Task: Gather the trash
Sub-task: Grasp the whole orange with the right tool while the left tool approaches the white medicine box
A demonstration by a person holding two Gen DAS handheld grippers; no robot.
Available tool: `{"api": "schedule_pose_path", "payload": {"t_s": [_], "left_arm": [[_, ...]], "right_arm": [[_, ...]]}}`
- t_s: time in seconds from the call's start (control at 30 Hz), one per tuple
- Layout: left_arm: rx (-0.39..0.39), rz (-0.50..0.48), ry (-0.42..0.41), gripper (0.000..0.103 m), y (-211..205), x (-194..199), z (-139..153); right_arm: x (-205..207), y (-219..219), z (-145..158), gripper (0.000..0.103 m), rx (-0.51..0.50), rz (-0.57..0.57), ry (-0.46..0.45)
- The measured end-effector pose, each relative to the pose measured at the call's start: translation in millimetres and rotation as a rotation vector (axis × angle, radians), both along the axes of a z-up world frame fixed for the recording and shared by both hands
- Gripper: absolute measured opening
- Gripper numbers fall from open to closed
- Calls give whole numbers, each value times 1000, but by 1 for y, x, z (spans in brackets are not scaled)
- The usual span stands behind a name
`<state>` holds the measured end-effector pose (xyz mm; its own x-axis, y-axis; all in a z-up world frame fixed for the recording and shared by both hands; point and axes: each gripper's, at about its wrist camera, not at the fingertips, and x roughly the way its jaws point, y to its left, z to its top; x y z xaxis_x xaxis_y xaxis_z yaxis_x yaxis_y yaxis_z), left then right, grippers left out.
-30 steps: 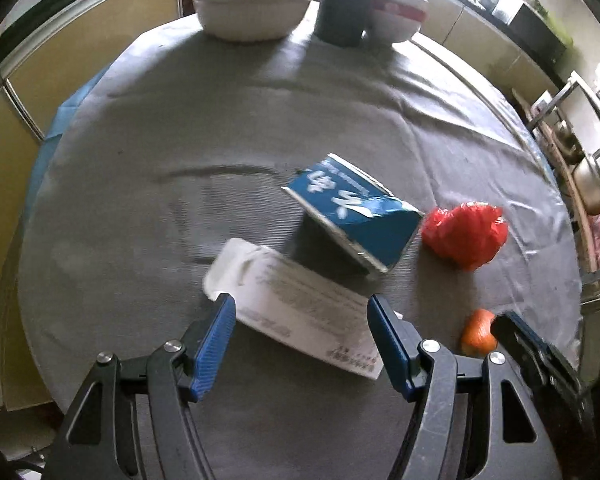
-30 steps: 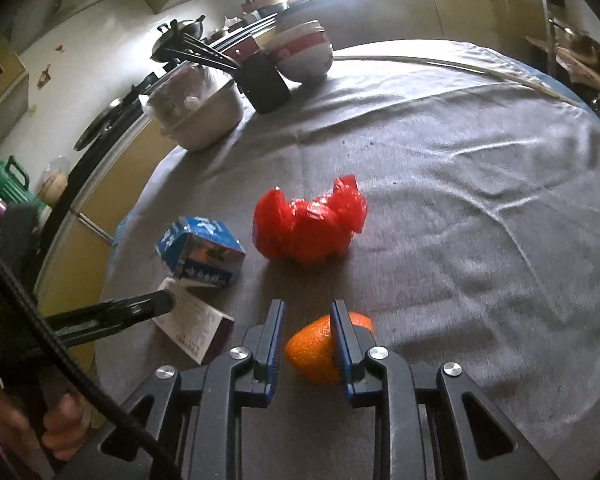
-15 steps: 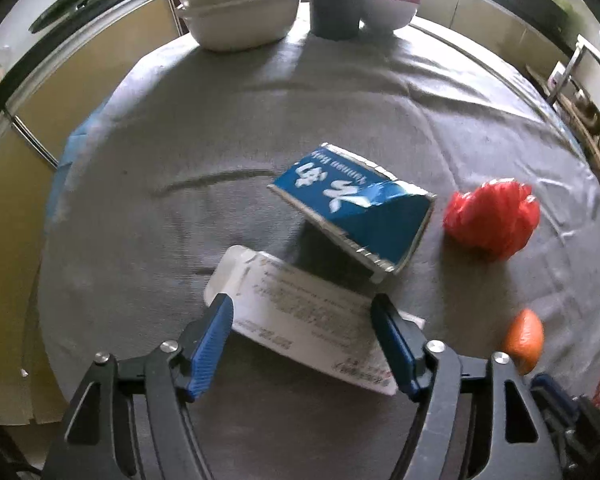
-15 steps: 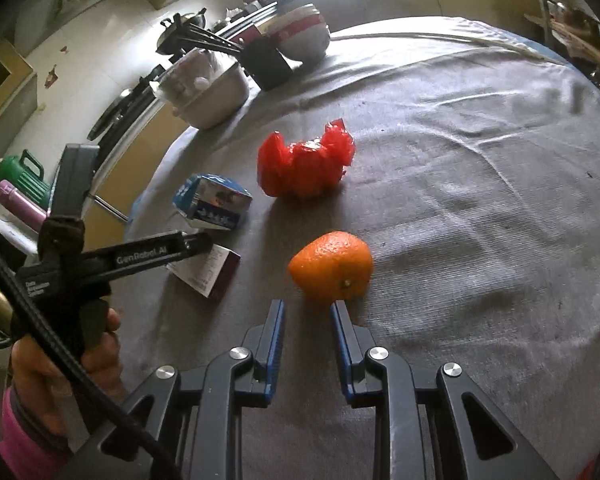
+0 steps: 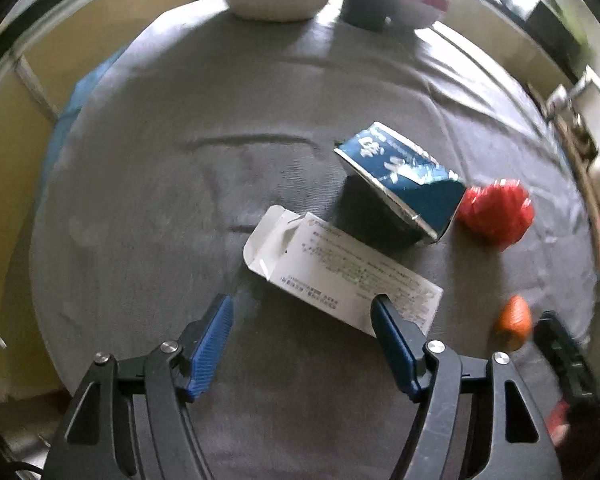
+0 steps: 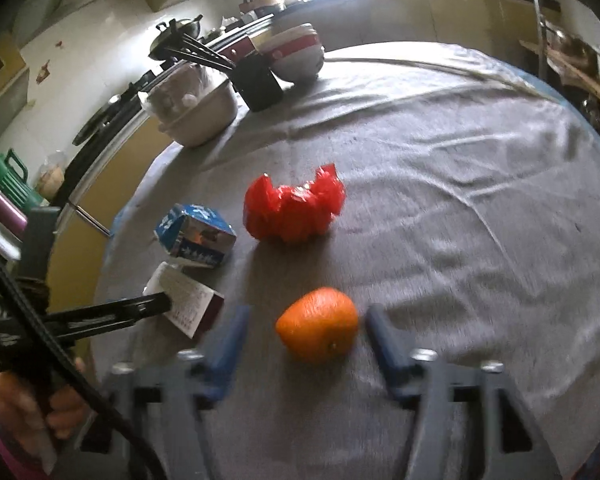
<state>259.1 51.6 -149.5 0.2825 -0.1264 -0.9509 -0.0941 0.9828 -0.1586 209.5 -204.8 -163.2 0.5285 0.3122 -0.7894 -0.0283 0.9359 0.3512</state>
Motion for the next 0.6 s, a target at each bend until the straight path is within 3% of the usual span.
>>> {"api": "schedule_pose_path", "payload": {"t_s": [0.07, 0.2, 0.37, 0.6], "left_arm": [[-28, 21, 9, 73, 1, 1, 2], [-41, 12, 42, 73, -17, 8, 0], [9, 47, 75, 73, -40, 19, -9], [-22, 129, 101, 79, -52, 29, -17]], "right_arm": [[3, 6, -5, 65, -20, 15, 4], [2, 12, -13, 43, -80, 31, -4], [-6, -6, -13, 40, -5, 14, -3], [-22, -13, -12, 40, 30, 16, -11]]}}
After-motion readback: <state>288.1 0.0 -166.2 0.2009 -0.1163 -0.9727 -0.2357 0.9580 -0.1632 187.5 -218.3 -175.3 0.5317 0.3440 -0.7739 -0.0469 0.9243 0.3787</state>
